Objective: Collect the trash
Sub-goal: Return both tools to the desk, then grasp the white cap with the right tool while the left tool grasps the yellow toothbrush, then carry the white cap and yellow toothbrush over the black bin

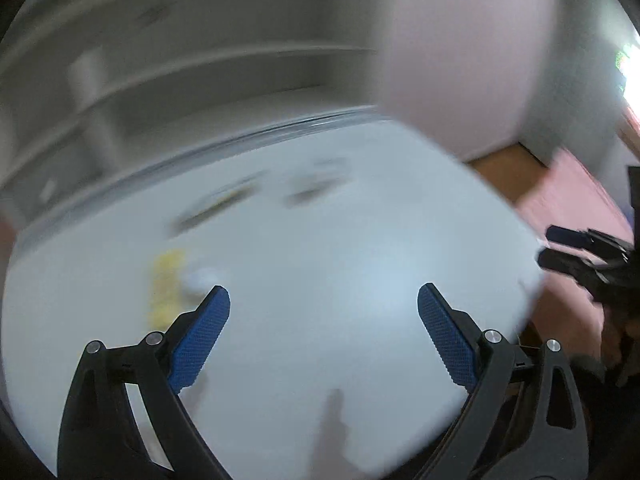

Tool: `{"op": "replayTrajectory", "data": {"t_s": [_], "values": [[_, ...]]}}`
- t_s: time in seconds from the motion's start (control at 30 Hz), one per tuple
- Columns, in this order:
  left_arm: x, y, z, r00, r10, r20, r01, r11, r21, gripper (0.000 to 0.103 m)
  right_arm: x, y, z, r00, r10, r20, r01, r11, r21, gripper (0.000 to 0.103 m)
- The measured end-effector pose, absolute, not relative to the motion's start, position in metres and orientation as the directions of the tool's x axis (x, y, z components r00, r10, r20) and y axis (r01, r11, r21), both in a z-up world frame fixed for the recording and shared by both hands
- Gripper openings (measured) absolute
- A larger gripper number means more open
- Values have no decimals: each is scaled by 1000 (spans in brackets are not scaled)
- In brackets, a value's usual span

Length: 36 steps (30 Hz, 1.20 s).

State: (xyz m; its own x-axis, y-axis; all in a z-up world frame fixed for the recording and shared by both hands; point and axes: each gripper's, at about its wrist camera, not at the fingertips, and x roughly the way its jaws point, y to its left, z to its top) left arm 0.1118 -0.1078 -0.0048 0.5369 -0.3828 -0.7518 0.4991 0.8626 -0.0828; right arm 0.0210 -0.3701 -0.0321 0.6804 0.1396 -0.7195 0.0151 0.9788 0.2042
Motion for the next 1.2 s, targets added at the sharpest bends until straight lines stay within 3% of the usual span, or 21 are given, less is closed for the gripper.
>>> {"op": "replayTrajectory", "data": {"t_s": [0.2, 0.3, 0.47, 0.63, 1.0, 1.2], "values": [[133, -5, -24, 559, -308, -770, 313, 938, -147, 92, 116, -234, -32, 580, 348, -737, -342, 925, 168, 72], [132, 14, -29, 565, -295, -771, 276, 948, -160, 92, 150, -191, -41, 540, 365, -758, -428, 895, 126, 71], [135, 38, -41, 558, -283, -780, 244, 954, -171, 92, 190, -156, -59, 480, 369, -796, -486, 867, 109, 59], [140, 33, -48, 549, -279, -788, 258, 953, -157, 92, 205, -155, -70, 456, 371, -809, -501, 858, 111, 33], [183, -26, -52, 508, -274, -816, 358, 929, -88, 91, 146, -227, -46, 562, 327, -759, -366, 922, 127, 33], [206, -50, -59, 477, -228, -849, 373, 927, -39, 71, 101, -292, -39, 605, 264, -751, -225, 962, 157, 33]]}}
